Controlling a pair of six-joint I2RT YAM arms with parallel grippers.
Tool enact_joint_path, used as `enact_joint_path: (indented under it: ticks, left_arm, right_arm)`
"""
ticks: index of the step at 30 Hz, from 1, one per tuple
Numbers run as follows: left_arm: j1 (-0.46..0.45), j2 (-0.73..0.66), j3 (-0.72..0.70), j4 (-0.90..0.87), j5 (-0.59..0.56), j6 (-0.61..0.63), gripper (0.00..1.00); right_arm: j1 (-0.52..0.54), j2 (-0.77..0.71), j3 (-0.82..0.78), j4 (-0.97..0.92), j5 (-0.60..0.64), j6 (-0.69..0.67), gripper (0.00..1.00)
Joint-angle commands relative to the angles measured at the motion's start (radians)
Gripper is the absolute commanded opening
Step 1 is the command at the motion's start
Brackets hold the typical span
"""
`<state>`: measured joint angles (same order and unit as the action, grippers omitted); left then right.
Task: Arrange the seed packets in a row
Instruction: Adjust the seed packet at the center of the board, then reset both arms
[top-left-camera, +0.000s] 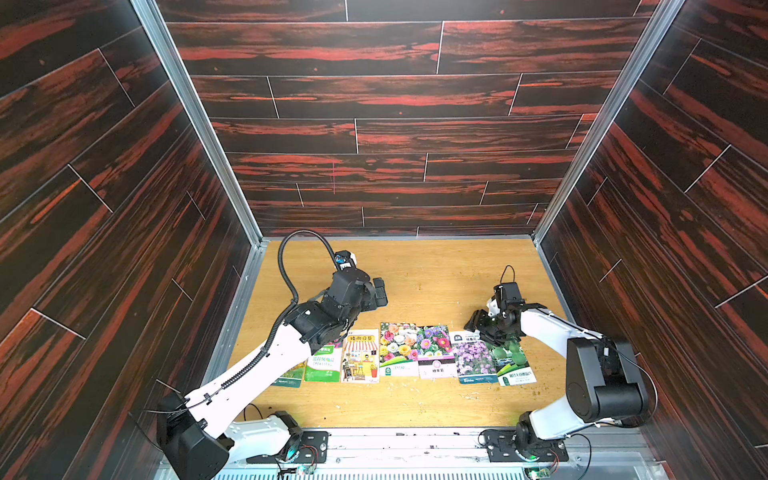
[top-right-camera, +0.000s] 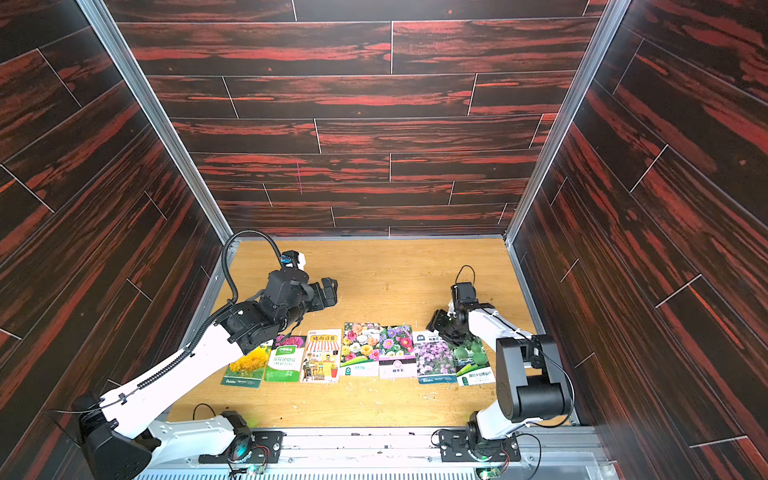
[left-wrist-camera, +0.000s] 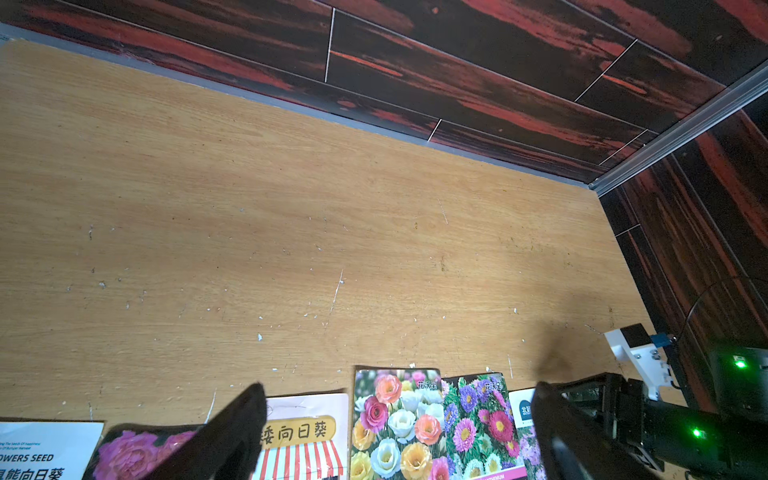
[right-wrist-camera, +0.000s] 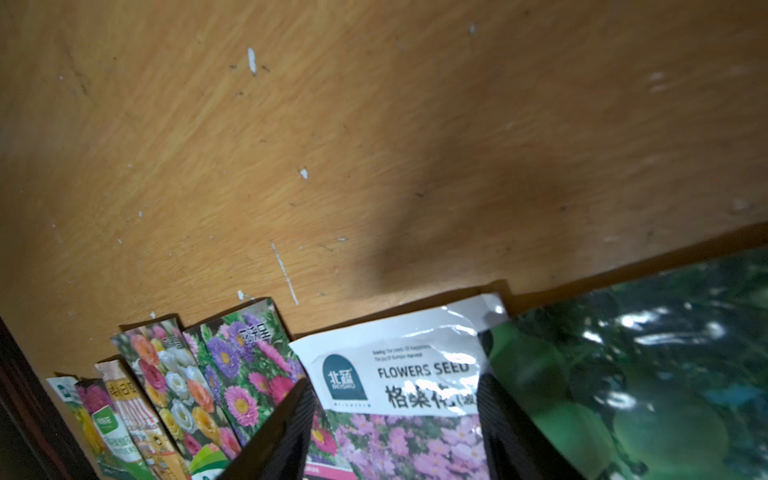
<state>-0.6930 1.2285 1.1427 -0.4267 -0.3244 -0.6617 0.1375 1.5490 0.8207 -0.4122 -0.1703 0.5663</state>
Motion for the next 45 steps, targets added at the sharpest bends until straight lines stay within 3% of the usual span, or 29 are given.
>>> enact_joint_path:
  ticks: [1,7,10,12,16,19,22,24,27,31,33,35,39,41,45]
  left_arm:
    - [0.006,-0.002,-0.004,-0.022,-0.030,0.012,1.00]
    - [0.071,0.020,0.013,-0.009,-0.072,0.099,1.00]
    - [0.157,0.062,0.001,0.055,-0.167,0.181,1.00]
    - [0.204,0.103,-0.030,0.155,-0.214,0.309,1.00]
    - [0.341,0.201,-0.090,0.320,-0.246,0.442,1.00]
    - [0.494,0.267,-0.128,0.408,-0.191,0.467,1.00]
    - [0.619,0.319,-0.157,0.448,-0.143,0.480,1.00]
    - [0.674,0.341,-0.179,0.467,-0.105,0.479,1.00]
    - [0.720,0.386,-0.226,0.548,-0.088,0.485,1.00]
    - [0.779,0.396,-0.198,0.513,0.004,0.459,1.00]
    - [0.796,0.358,-0.269,0.626,0.042,0.471,1.00]
    - [0.799,0.322,-0.288,0.589,0.088,0.519,1.00]
    - [0.800,0.282,-0.407,0.682,0.093,0.441,1.00]
    - [0.797,0.305,-0.426,0.703,0.150,0.465,1.00]
    - [0.777,0.304,-0.614,1.077,0.185,0.535,1.00]
  right_arm:
    - [0.005,-0.022,0.005,-0.027,0.024,-0.002,0.65]
    - [0.005,-0.155,0.010,0.056,-0.051,-0.007,0.66]
    - [0.005,-0.253,0.020,0.154,-0.005,-0.005,0.69]
    - [0.002,-0.266,0.056,0.192,0.060,-0.021,0.73]
    - [-0.020,-0.088,0.264,0.093,0.253,-0.146,0.77]
    - [-0.082,0.054,0.389,0.037,0.290,-0.198,0.75]
    - [-0.171,-0.045,0.207,0.299,0.298,-0.176,0.75]
    - [-0.210,-0.103,0.076,0.453,0.302,-0.244,0.77]
    - [-0.214,-0.094,0.032,0.446,0.399,-0.313,0.75]
    - [-0.215,-0.107,-0.108,0.630,0.457,-0.325,0.75]
    - [-0.217,-0.098,-0.146,0.689,0.483,-0.340,0.75]
    - [-0.218,-0.089,-0.181,0.751,0.496,-0.350,0.74]
    - [-0.231,-0.067,-0.275,0.971,0.492,-0.347,0.74]
    - [-0.247,-0.043,-0.309,1.075,0.448,-0.352,0.74]
    - [-0.258,-0.067,-0.441,1.335,0.380,-0.393,0.73]
